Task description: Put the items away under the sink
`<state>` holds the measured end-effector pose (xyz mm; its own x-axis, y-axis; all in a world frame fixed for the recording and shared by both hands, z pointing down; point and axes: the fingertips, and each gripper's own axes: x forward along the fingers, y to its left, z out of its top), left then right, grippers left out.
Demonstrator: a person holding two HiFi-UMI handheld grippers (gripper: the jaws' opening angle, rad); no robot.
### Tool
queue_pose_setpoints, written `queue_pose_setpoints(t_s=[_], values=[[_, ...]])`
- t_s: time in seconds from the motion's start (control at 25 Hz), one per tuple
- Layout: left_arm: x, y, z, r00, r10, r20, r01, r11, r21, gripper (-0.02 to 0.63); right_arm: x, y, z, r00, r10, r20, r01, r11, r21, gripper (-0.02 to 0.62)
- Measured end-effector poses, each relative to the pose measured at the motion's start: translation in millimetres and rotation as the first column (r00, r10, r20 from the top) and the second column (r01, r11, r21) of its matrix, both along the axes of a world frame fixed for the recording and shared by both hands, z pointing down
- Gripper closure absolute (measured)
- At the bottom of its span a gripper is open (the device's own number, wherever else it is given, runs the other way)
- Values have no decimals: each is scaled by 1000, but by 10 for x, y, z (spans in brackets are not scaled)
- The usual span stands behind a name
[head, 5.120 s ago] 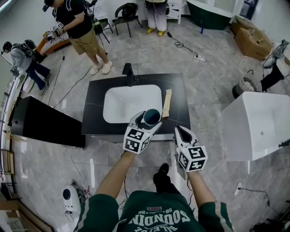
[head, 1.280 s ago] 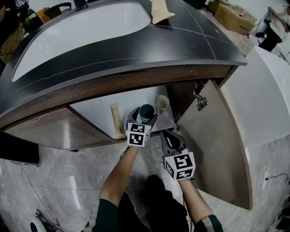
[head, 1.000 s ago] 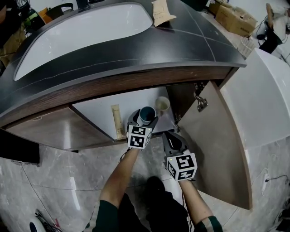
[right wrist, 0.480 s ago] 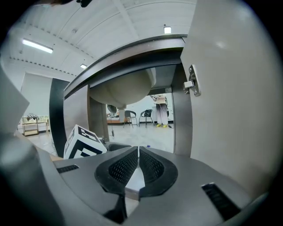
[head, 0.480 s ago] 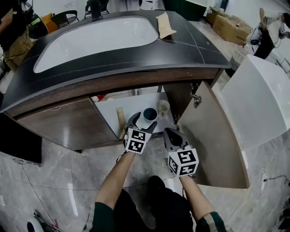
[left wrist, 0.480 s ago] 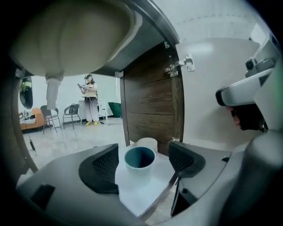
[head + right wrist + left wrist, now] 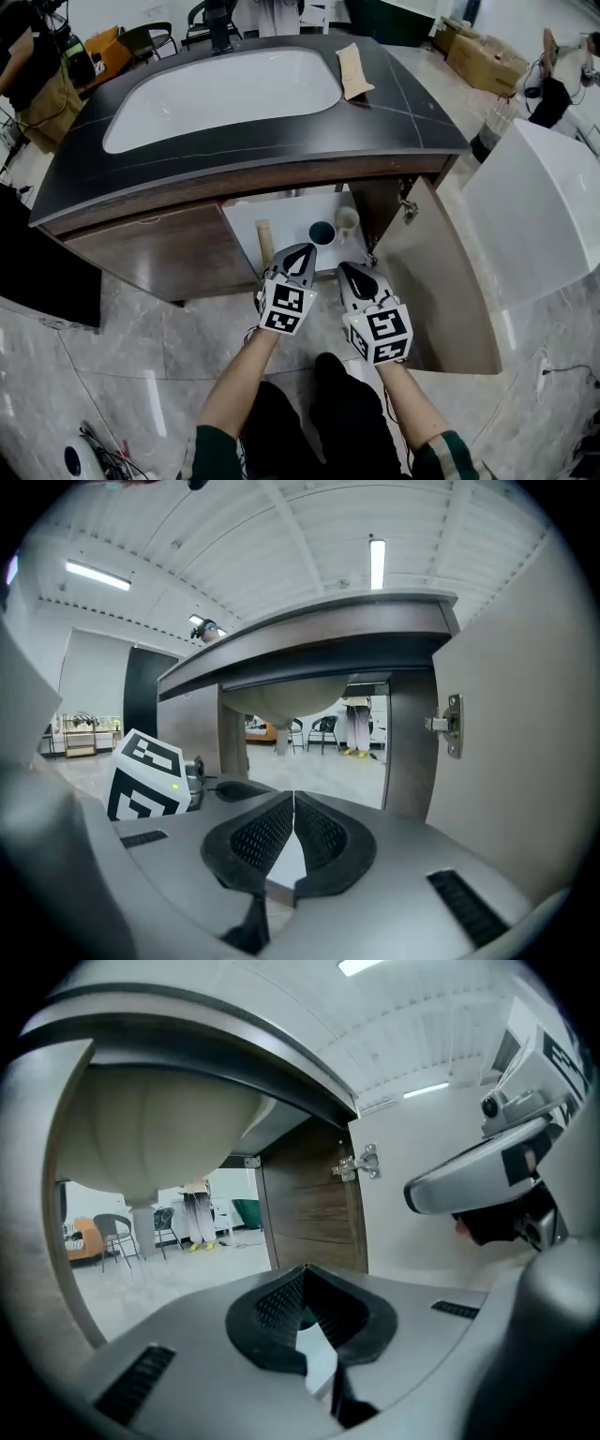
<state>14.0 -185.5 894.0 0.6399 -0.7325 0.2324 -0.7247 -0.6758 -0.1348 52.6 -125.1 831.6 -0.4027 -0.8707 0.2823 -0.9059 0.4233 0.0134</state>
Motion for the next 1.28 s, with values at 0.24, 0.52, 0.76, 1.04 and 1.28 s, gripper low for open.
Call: queue_pose_setpoints(t_s=[0.24,0.52,0.76,1.04,1.28], values=[[-159,368,-627,1000,-4,-19,2,994,-109,596,-112,168,-591,1000,14,15,-12,994,-107,552],[-369,903,-2122,1000,-8,-8,6,983,-183,595,-202,535,-2029,1000,14,28,-9,981,-196,552],[-437,1114,-3490,1000,3,-13,-6,971,-238,595,-194,660,-3399,998,35,45,-24,976,-216,552],[-370,1058,-4691,999,-23,-30,15,970,-243,595,-15,620,-4491,994,63,85,-43,976,-211,552],[-176,657,-4997,999,-29,-43,18,972,-232,595,92,281,-4970,992,51,119,-32,987,-159,552]])
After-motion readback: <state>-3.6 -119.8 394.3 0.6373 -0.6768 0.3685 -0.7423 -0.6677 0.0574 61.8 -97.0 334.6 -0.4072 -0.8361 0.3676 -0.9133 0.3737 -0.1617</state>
